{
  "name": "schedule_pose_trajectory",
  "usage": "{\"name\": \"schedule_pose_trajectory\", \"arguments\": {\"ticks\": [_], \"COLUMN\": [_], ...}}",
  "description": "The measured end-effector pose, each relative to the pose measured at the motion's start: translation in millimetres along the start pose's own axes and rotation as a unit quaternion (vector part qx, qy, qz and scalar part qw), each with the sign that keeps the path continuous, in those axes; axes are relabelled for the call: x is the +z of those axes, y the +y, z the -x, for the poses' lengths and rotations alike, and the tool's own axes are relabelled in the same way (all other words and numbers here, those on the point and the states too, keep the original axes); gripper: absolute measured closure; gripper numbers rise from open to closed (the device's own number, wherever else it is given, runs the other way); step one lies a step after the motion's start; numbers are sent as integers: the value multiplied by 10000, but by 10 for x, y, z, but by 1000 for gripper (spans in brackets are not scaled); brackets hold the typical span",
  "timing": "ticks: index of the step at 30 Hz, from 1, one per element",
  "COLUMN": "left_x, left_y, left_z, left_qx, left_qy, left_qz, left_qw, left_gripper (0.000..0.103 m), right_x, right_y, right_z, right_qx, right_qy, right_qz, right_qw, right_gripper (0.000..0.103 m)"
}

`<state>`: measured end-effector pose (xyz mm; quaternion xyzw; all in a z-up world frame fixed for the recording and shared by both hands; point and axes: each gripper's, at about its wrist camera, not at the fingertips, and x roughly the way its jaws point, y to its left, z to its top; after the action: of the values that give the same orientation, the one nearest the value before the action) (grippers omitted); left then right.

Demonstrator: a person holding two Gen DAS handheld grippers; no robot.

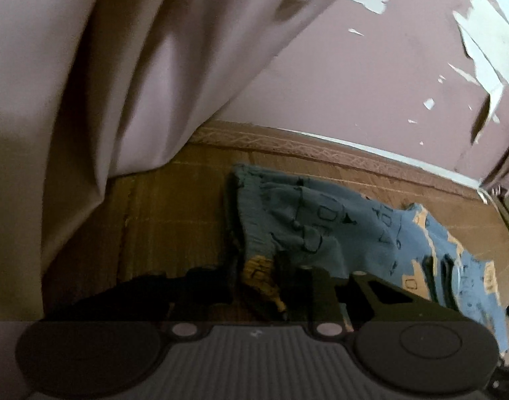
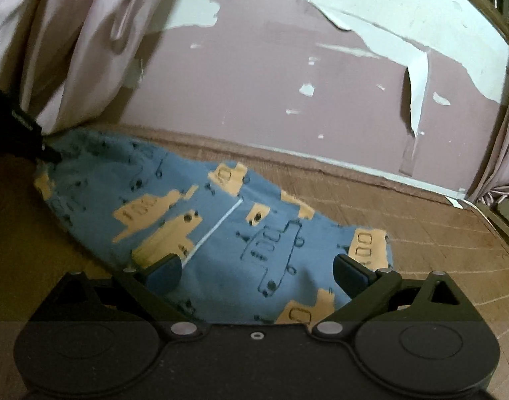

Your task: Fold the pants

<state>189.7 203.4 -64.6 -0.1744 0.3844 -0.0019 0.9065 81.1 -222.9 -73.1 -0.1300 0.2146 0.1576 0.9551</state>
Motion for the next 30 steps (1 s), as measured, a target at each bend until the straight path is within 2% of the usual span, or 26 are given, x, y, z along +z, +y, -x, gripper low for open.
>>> {"name": "schedule_pose_trajectory", "arguments": {"ticks": [4,10,12,16,19,23,30], "left_x": [42,140,195,281,324,258,-51], "left_y": [-31,-473,-669,-1029,-1321,-1799,-2804], "left_z": [40,278,344,477,576,729,690], "left_qx": [119,417,325,-86,-172,-413,-1187], "left_qy": [69,-285,-347,-357,-396,-531,-339], "left_qz": [368,-293,-491,-815,-1109,-1798,-2847], "left_qw": [9992,9983,9977,9960,9929,9814,9506], "left_gripper": [83,85,86,86,86,86,85], "right_x": [-18,4,8,23,46,107,43], "right_y": [-3,-57,-91,-186,-262,-474,-1032], "right_z": [-50,-55,-50,-42,-27,16,291], "right_qx": [55,131,158,212,269,427,320], "right_qy": [132,98,95,74,29,74,-33], "right_qz": [-34,-110,-119,-174,-231,-455,63], "right_qw": [9999,9998,9998,9996,9994,9980,9995], "right_gripper": [5,5,5,5,5,5,5]}}
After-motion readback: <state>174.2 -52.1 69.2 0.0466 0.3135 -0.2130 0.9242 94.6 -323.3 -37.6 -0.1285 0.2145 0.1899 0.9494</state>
